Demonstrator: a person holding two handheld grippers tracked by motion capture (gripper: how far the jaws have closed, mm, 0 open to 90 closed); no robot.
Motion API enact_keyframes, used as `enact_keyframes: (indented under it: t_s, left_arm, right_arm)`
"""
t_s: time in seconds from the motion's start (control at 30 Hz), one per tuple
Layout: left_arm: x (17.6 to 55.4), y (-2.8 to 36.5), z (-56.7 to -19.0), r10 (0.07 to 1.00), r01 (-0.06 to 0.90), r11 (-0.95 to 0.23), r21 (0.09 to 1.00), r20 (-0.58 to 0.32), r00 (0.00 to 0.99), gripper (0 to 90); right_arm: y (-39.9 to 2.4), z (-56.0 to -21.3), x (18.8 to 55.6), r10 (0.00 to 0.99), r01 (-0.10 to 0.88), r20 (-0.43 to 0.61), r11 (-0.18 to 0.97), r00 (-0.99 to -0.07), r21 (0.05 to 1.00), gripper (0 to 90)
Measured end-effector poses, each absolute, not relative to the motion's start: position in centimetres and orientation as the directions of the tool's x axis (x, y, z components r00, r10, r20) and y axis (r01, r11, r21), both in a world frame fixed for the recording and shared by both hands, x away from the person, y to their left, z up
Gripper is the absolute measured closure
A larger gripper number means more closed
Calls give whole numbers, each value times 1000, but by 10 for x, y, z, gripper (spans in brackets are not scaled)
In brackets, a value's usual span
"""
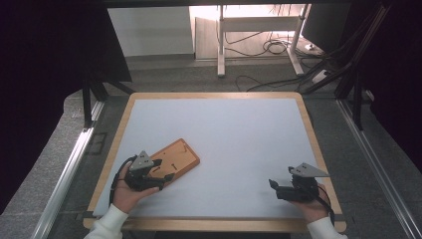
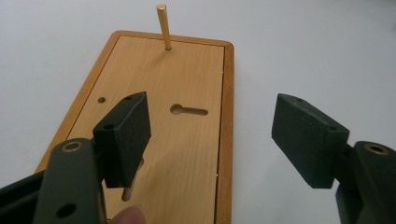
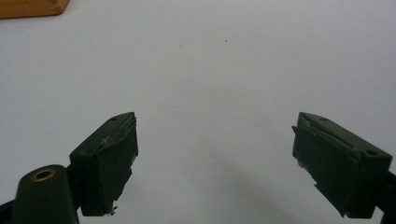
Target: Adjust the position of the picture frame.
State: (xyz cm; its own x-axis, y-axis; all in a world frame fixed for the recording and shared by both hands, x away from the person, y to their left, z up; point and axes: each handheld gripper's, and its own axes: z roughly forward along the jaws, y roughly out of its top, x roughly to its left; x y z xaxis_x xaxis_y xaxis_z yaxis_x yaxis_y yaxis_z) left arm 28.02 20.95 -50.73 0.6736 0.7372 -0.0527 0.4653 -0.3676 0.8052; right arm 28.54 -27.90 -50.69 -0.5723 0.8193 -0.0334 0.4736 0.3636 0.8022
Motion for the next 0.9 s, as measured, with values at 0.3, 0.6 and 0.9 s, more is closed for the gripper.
enact_keyframes:
  t_s: [0.3,0.6,0.9]
  left_arm:
    - [276,210,-508,737,463,-376,803,-44,674,278]
    - [267,216,-509,746,459,-365,810,-40,665,277]
    - [270,219,-511,751,459,-365,810,-35,659,276]
  right_arm:
    - [-270,-508,283,806,465,-39,379,-590,800,145]
    - [-247,-507,287,783,447,-60,414,-619,793,168]
    - [-250,-510,289,784,455,-66,425,-617,783,172]
